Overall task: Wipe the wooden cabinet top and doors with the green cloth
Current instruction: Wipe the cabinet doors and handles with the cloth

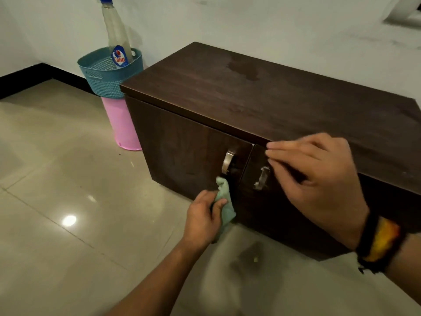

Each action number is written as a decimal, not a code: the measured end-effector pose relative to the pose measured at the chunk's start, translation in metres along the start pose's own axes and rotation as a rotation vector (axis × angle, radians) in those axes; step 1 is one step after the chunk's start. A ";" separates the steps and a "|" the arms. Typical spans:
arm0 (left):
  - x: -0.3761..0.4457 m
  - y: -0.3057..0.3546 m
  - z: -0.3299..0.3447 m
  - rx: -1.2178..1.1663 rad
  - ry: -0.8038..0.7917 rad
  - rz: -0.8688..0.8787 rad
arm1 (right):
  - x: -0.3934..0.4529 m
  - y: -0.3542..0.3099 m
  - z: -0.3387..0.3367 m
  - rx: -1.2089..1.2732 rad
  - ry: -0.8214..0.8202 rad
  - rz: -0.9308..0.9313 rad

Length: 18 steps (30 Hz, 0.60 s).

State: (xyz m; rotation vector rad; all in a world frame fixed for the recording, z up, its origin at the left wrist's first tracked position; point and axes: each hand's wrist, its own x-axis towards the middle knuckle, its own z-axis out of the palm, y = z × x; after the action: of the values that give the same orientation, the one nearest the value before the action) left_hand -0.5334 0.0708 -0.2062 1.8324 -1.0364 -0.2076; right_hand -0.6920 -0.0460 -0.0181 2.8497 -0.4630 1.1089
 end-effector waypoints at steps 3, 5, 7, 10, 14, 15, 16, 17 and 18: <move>0.005 0.026 0.001 -0.070 0.104 0.049 | -0.037 0.000 -0.014 0.135 -0.088 0.305; 0.008 0.043 0.002 -0.105 0.166 0.088 | -0.048 0.001 -0.013 0.166 -0.194 0.405; 0.009 0.056 0.004 -0.159 0.212 0.091 | -0.046 0.008 -0.009 0.036 -0.259 0.310; 0.009 0.073 0.007 -0.249 0.255 0.065 | -0.036 0.018 -0.001 -0.185 -0.274 0.001; 0.011 0.084 0.008 -0.232 0.245 0.080 | -0.026 0.018 0.012 -0.230 -0.340 -0.056; 0.012 0.086 0.009 -0.221 0.230 0.088 | -0.024 0.018 0.015 -0.232 -0.349 -0.054; 0.013 0.087 0.010 -0.208 0.216 0.104 | -0.023 0.018 0.016 -0.238 -0.357 -0.053; 0.014 0.089 0.011 -0.192 0.206 0.123 | -0.023 0.018 0.018 -0.246 -0.365 -0.050; 0.015 0.091 0.013 -0.177 0.200 0.140 | -0.022 0.017 0.018 -0.256 -0.374 -0.048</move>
State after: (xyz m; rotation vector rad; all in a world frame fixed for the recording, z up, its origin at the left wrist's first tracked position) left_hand -0.5824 0.0375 -0.1342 1.5796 -0.9687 -0.0297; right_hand -0.7009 -0.0594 -0.0475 2.8151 -0.5083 0.4635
